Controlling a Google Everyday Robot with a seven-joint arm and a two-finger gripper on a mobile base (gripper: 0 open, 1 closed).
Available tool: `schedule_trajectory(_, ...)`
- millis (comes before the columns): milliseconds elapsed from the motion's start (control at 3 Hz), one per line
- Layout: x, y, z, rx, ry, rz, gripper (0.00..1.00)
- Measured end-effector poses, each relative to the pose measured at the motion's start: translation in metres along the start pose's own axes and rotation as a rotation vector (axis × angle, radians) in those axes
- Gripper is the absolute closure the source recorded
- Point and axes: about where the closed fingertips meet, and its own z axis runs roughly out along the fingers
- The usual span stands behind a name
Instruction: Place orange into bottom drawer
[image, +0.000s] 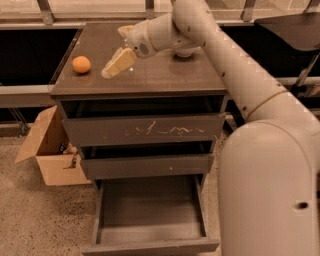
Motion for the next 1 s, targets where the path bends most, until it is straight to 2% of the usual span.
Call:
schedule_trajectory(333,0.000,-0.013,0.034,-0.014,-0.034,0.023,0.00)
schedule_trajectory(1000,0.002,-0.031,0.089,0.038,0.006,0.089,0.00)
